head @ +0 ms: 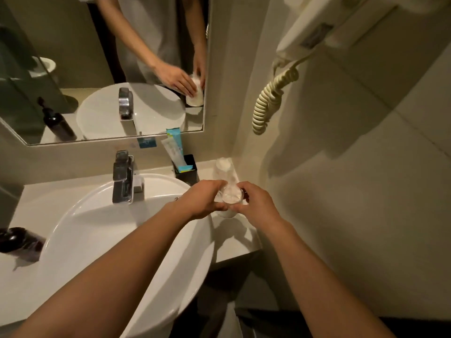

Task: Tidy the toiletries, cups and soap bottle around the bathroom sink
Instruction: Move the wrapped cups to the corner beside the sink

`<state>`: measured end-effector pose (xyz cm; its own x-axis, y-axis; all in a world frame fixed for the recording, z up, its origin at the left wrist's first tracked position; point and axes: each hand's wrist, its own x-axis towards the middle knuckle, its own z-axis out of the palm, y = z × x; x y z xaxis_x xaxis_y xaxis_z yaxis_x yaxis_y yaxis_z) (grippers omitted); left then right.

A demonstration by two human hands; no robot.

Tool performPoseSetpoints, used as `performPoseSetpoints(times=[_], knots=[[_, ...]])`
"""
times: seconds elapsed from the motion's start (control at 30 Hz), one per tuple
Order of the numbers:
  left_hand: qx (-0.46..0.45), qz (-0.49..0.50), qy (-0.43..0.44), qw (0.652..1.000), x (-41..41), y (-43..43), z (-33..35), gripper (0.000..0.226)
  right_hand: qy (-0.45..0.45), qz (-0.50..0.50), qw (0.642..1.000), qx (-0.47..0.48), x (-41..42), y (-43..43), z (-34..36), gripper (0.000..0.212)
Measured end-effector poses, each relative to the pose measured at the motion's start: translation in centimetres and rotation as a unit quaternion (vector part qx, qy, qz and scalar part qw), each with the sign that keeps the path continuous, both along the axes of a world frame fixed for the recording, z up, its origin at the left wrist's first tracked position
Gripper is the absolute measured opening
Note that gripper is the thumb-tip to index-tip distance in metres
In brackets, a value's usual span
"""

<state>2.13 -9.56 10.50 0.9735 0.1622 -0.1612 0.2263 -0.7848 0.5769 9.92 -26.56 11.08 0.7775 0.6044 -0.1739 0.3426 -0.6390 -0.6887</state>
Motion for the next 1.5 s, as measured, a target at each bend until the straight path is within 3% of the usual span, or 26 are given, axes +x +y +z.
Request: performPoseSetpoints(times=[0.57,1.1,1.5], knots=[[-0.026,-0.031,0.018,0.999,5.9,2.2,-8.0,0.06,0.039,-0.058,0.996,-0.05,4.6,3.2,-7.1,0.057],[-0.031,-0.025,0.02,0.999,7.7,2.7,-12.0,0.044,0.038,-0.077,0.992,-0.097,6.1,4.8,-10.5,0.063],[-0.064,-0.005,0.006,0.998,8.2,2.5,-12.7,0.049,0.029,-0.086,0.992,-0.087,6.7,5.0,-11.1,0.057]])
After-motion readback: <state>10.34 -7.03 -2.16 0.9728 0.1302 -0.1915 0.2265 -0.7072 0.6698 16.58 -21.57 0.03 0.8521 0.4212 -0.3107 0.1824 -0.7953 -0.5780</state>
